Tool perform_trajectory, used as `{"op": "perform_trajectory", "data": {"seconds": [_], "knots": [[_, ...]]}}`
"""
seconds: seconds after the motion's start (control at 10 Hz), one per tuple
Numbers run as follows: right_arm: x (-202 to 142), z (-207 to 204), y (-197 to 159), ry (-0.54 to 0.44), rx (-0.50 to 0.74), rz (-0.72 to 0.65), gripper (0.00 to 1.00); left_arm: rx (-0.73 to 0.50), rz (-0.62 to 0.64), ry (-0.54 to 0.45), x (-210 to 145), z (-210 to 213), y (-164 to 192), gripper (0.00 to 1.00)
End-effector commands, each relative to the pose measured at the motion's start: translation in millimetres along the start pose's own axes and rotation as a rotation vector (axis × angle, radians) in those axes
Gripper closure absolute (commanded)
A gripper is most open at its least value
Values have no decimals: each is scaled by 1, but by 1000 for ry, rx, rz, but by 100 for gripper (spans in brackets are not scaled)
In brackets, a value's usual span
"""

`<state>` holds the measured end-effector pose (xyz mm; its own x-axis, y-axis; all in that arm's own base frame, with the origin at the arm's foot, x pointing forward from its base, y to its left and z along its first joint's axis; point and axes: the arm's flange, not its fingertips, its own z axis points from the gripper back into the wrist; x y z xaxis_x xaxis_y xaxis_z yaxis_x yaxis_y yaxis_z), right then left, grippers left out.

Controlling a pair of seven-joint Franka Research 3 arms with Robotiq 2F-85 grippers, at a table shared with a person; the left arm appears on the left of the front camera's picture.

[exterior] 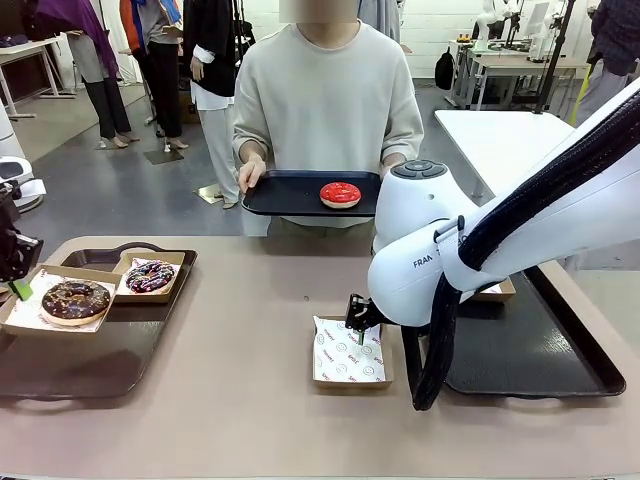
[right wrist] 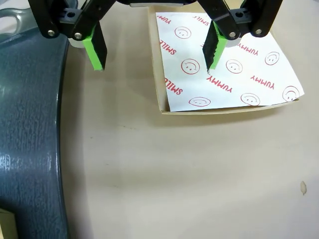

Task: Individually package the donuts and arrange them on the tray.
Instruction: Place the picked Paper togo box on the Handle tray while simultaneously picking up another Paper togo box from the table with the other hand.

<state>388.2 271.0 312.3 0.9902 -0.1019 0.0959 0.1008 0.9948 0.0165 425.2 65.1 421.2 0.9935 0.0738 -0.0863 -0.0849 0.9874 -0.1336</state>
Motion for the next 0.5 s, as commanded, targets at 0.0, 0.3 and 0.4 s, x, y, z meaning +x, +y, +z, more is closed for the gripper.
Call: {"op": "perform_trajectory", "data": {"seconds": [0.0, 0.3, 0.4], "knots": [[-1, -4, 0, 7, 27, -8, 0, -17, -18, 1, 9, -6, 7, 99], [-1, -4, 0, 2, 48, 0, 0, 9, -50, 13, 14, -26, 8, 99], [-2, -4, -1, 4, 50, 1, 0, 28, -55, 20, 16, -31, 8, 99]]}}
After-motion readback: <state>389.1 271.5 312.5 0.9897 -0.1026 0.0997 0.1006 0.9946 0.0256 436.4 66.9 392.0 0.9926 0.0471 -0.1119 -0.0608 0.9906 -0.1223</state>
